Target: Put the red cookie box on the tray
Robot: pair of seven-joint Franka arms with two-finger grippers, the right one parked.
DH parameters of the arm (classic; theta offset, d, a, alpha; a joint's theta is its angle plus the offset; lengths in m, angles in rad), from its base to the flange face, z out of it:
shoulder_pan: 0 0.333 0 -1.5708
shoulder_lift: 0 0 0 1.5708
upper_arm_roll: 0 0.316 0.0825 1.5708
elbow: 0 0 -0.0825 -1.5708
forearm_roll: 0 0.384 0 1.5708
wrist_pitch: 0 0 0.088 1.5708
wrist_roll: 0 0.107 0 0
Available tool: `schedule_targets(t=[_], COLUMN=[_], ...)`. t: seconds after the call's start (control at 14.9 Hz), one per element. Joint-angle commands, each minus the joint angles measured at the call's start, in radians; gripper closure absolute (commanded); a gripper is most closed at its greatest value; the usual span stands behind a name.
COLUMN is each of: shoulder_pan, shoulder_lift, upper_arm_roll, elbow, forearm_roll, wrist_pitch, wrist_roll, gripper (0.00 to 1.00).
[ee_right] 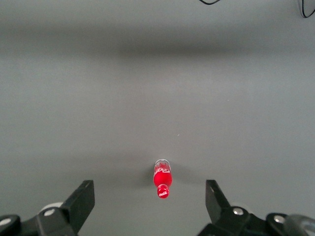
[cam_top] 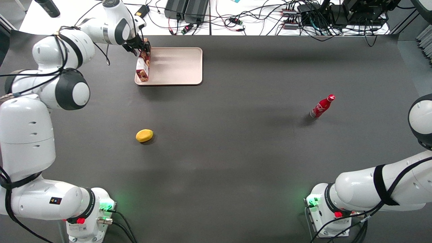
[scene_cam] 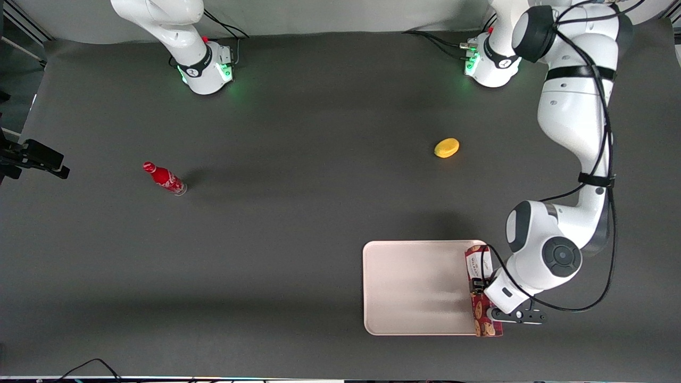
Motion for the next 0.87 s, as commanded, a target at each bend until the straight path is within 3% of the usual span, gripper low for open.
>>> schedule_targets(t=[0.0, 0.47, 0.81], shoulder_pan=[0.015, 0.104, 0.145], shoulder_lift=[-0.252, -0.580, -0.787], upper_arm_roll=[0.005, 0.005, 0.005], elbow=[-0.210, -0.357, -0.362], forearm_roll=[-0.005, -0.017, -0.009], wrist_pitch=[-0.042, -0.393, -0.587], wrist_roll=[-0.020, 0.070, 0.095], gripper=[0.00, 0.00, 0.00])
